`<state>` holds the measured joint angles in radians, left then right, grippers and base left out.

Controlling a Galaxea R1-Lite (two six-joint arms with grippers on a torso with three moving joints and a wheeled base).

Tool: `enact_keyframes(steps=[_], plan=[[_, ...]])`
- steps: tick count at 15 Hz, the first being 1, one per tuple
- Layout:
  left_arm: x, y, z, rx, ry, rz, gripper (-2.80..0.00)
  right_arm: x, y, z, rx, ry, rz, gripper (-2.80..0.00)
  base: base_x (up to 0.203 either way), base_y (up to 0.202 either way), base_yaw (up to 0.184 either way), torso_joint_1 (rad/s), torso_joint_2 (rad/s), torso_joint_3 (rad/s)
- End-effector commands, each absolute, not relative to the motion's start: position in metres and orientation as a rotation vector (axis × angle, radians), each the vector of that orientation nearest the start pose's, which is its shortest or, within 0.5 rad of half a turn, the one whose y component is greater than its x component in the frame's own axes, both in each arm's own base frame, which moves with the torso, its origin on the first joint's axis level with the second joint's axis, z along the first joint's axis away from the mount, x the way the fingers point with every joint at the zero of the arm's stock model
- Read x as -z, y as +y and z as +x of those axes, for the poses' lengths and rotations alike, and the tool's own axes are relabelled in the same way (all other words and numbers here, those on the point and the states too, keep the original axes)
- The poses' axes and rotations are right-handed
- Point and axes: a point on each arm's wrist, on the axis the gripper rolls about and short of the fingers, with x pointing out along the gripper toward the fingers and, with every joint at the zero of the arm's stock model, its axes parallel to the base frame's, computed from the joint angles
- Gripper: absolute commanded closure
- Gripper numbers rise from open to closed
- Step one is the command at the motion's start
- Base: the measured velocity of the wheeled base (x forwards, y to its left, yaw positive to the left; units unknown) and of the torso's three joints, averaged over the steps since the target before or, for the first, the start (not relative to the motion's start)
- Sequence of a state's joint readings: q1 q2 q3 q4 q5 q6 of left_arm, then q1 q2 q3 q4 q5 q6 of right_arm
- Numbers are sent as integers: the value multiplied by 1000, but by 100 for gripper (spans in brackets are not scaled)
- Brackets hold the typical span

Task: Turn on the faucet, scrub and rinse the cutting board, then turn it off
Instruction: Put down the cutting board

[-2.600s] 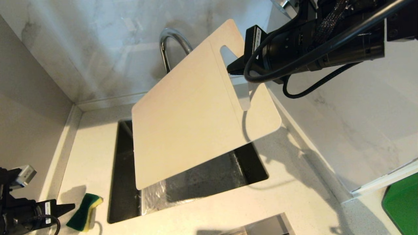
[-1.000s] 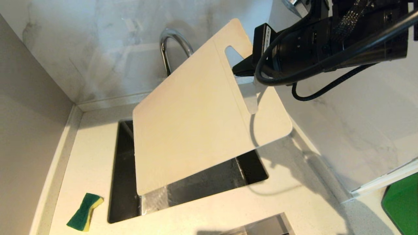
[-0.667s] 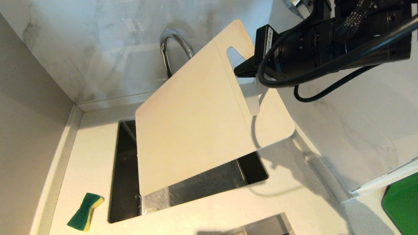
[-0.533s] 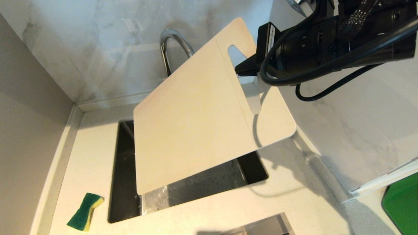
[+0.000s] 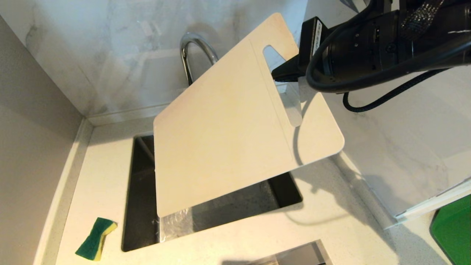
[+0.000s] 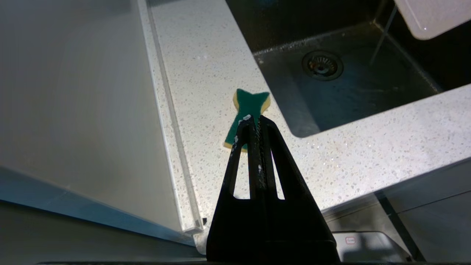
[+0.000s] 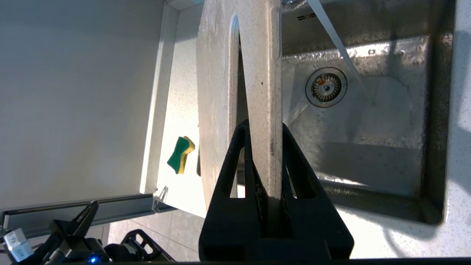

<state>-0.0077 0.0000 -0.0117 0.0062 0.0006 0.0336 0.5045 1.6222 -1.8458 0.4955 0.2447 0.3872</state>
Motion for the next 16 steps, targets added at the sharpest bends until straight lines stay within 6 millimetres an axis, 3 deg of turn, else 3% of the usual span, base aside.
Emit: enact_keyframes(steps=[1, 5, 16], plan=[[-75, 0, -23, 8, -3, 3, 0, -386, 132, 228, -681, 415, 334, 0, 0, 0, 0, 0, 0, 0], [-75, 0, -23, 6, -5, -5, 0, -389, 116, 217, -649, 397, 341, 0, 0, 0, 0, 0, 0, 0], [-75, 0, -23, 3, 2, 2, 0, -374, 53, 151, -473, 390, 454, 0, 0, 0, 0, 0, 0, 0]])
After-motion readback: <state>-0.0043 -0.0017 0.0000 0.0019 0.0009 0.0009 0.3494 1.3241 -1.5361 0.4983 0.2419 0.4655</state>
